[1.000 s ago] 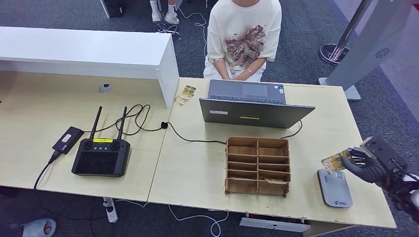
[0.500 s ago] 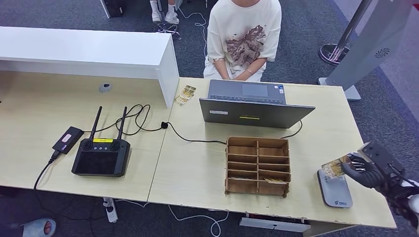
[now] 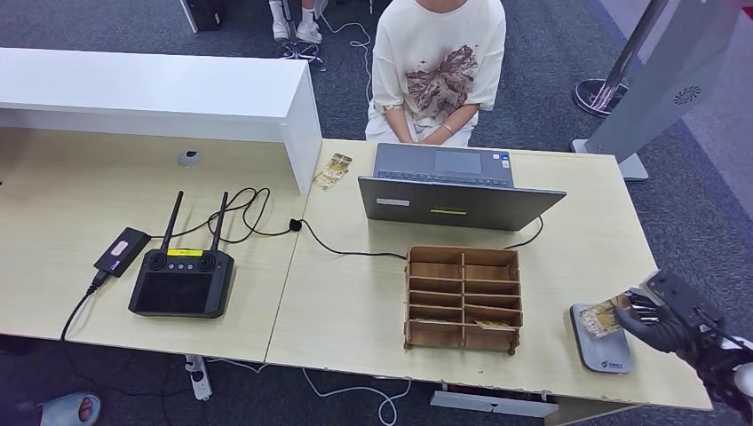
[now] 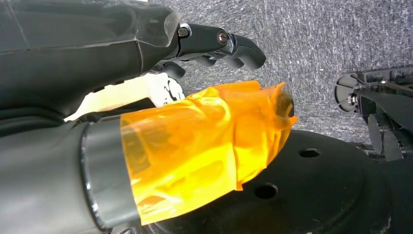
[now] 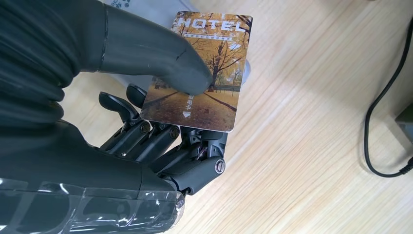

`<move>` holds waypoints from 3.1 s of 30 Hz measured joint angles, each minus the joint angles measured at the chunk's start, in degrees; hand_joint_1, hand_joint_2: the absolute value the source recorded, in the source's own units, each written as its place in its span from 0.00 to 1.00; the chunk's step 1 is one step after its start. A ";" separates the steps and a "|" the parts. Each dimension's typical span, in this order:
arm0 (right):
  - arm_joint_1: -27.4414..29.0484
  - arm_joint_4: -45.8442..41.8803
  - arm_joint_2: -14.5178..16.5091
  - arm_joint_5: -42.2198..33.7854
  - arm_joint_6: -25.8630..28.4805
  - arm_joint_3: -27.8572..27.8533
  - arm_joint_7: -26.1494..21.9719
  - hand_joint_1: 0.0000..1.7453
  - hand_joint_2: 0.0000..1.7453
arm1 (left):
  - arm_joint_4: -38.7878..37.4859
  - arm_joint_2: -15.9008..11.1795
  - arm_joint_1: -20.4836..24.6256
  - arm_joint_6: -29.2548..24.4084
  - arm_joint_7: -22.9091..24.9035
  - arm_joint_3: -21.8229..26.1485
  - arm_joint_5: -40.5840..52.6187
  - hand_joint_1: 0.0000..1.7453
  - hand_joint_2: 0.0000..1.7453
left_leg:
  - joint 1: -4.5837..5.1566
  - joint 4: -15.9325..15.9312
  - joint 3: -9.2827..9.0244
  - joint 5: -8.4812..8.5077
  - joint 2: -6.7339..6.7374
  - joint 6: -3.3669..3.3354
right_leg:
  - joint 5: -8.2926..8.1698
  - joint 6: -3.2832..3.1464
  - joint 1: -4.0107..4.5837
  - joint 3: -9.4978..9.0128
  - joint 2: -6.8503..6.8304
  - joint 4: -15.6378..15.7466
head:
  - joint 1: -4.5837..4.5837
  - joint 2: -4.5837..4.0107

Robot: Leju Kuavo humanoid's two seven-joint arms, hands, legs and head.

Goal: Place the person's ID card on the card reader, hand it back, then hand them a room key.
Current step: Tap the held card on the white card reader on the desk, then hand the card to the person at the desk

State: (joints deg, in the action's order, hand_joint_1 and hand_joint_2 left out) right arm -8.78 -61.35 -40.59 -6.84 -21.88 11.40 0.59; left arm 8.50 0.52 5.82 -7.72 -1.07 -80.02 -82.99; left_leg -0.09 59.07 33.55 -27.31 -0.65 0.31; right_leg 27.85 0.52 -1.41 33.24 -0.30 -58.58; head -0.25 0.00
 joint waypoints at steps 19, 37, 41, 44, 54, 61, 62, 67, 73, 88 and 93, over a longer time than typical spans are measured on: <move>0.93 0.17 0.83 7.84 3.42 -0.20 1.98 1.00 1.00 | 0.00 0.00 0.01 0.02 0.39 -0.01 -0.01 0.00 0.00 | 0.00 0.00 -0.01 0.00 0.01 0.00 | 0.00 0.00 0.00 0.00 0.01 0.00 | -0.01 0.00; 1.45 0.49 2.42 16.96 7.65 -0.32 4.04 1.00 1.00 | 0.00 0.04 0.03 0.02 0.93 -0.02 0.36 0.00 0.00 | 0.00 0.00 -0.02 0.00 0.01 0.00 | 0.00 0.00 0.00 -0.01 0.01 0.00 | 0.01 0.00; 1.43 0.78 3.03 17.23 7.92 -0.99 3.83 1.00 1.00 | 0.00 0.04 0.04 0.02 0.93 -0.02 0.52 0.00 0.00 | 0.00 0.00 -0.03 0.00 0.01 0.00 | 0.00 0.00 0.00 -0.02 0.02 0.00 | -0.01 0.00; 1.42 0.99 3.49 17.33 7.92 -1.51 3.40 1.00 1.00 | 0.00 0.04 0.04 0.02 0.93 -0.02 0.61 0.00 0.00 | 0.00 0.00 -0.03 0.00 0.01 0.00 | 0.00 0.00 0.00 -0.02 0.02 0.00 | 0.00 0.00; 0.53 0.15 3.71 15.69 4.91 -5.46 0.73 1.00 1.00 | 0.00 0.01 0.05 0.00 0.61 -0.02 0.13 0.00 0.00 | 0.00 0.01 -0.04 0.00 0.01 0.00 | -0.01 0.00 0.00 -0.03 0.04 0.00 | 0.00 0.00; -0.06 -0.70 3.46 15.26 4.15 -6.91 0.60 1.00 1.00 | 0.00 0.01 0.05 0.00 0.39 -0.02 -0.01 0.00 0.00 | 0.00 0.01 -0.03 0.00 0.01 0.00 | 0.00 0.00 0.00 -0.03 0.02 0.00 | 0.00 0.00; -0.07 -0.81 3.44 15.04 4.11 -7.01 0.46 1.00 1.00 | 0.00 0.01 0.05 0.00 0.38 -0.02 -0.06 0.00 0.00 | 0.00 0.01 -0.03 0.00 0.01 0.00 | 0.00 0.00 0.00 -0.03 0.02 0.00 | 0.00 0.00; -0.68 -1.95 2.36 12.05 2.20 -7.38 -0.33 1.00 1.00 | 0.00 0.01 0.05 0.02 0.13 -0.02 -0.50 0.00 0.00 | 0.00 0.01 -0.02 0.00 0.01 0.00 | 0.00 0.00 0.00 -0.03 0.02 -0.01 | 0.00 0.00; -2.39 -3.98 0.25 6.86 -0.45 -7.42 -1.19 1.00 1.00 | 0.00 0.01 0.07 0.02 -0.14 -0.02 -1.03 0.00 0.00 | 0.00 0.01 -0.03 0.01 0.01 0.00 | -0.01 0.00 0.00 -0.03 0.02 0.00 | -0.01 0.00; -3.16 -5.52 -1.14 3.15 -1.89 -7.42 -2.32 1.00 1.00 | 0.00 0.02 0.07 0.02 -0.31 -0.02 -1.25 0.00 0.00 | 0.00 0.02 -0.01 0.00 0.01 0.00 | 0.00 0.00 0.00 -0.03 0.02 -0.01 | 0.01 0.00; -4.76 -9.19 -3.13 -3.35 -3.82 -6.69 -2.25 1.00 1.00 | 0.00 0.02 0.10 0.02 -0.83 -0.02 -1.64 0.00 0.00 | 0.00 0.02 -0.01 0.01 0.01 0.00 | -0.01 0.00 0.00 -0.03 0.02 -0.01 | 0.01 0.00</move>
State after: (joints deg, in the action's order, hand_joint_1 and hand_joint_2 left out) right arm -13.55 -70.54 -43.71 -10.19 -25.70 4.70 -1.66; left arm 8.50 0.55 5.92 -7.69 -1.89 -80.04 -84.63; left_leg -0.09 59.09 33.53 -27.30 -0.64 0.31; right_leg 27.85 0.52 -1.41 33.21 -0.28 -58.59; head -0.24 0.00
